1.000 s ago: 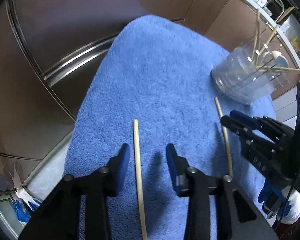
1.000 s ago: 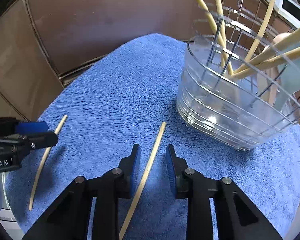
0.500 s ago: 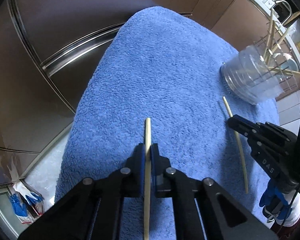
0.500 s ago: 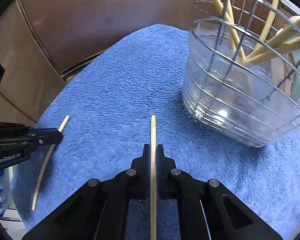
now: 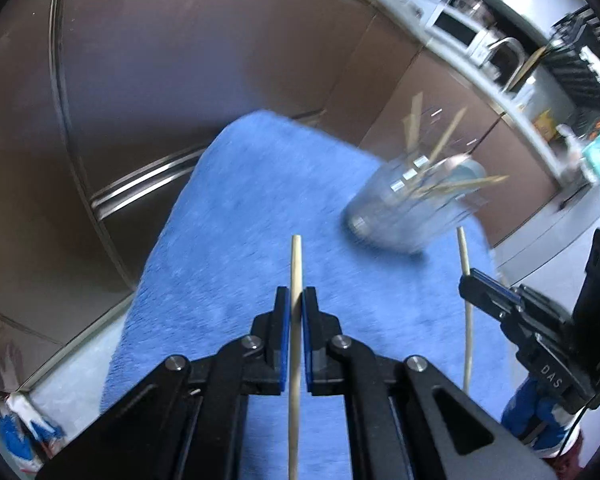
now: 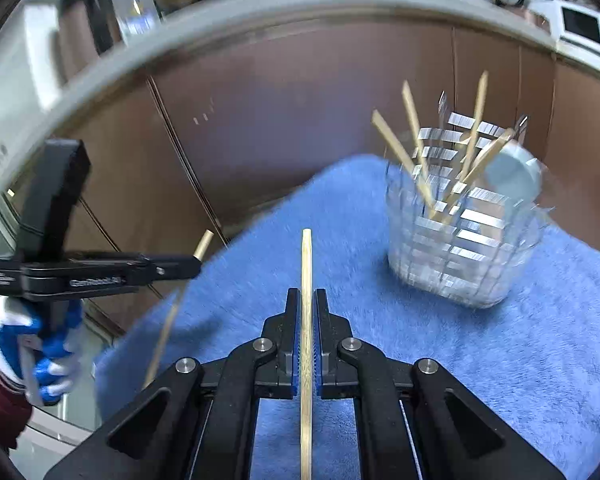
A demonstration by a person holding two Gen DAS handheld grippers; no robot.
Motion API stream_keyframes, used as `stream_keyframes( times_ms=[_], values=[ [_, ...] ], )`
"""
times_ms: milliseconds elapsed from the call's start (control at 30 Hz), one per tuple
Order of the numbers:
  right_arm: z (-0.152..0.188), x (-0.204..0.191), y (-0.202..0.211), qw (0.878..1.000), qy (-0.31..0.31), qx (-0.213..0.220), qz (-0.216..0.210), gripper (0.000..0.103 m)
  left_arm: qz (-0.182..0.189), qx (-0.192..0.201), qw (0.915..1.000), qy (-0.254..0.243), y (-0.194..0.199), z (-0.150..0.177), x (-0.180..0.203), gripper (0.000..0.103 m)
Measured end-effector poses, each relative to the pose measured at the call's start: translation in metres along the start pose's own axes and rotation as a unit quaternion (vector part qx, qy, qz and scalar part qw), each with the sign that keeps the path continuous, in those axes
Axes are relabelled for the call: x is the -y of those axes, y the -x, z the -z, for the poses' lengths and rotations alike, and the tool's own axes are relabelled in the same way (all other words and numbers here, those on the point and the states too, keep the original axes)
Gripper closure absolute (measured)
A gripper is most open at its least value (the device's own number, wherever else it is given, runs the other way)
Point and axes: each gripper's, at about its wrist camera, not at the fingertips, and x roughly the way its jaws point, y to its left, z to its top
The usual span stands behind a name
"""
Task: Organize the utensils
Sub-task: 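Carry both chopsticks up into the glass holder and open both tools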
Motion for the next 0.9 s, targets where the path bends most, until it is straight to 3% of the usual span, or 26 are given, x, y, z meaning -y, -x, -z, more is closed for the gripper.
stream_keyframes(
  times_ms=[200, 333, 433, 667, 900],
  values=[
    [-0.029, 0.004, 0.065, 0.992, 0.004, 0.125, -0.011, 0.098, 0.052, 0.077, 0.9954, -0.021, 0.043, -0.029, 0.044, 0.098],
    [-0.063, 0.002, 0.099, 0.975, 0.005, 0.224, -0.003, 0.098, 0.086, 0.145, 0.9853, -0.03, 0.06, -0.063, 0.076, 0.098],
    [-0.09, 0.008, 0.109, 0.955, 0.013, 0.296, 0.014, 0.098, 0.096, 0.206, 0.9732, -0.032, 0.068, -0.091, 0.097, 0.098],
    [-0.133, 0.028, 0.09, 0.934, 0.024, 0.356, 0.029, 0.098, 0.103, 0.293, 0.9504, -0.013, 0.046, -0.136, 0.121, 0.098],
    [-0.125, 0.054, 0.065, 0.92, -0.026, 0.389, 0.044, 0.098, 0.072, 0.327, 0.9423, -0.001, -0.003, -0.158, 0.123, 0.098]
  ],
)
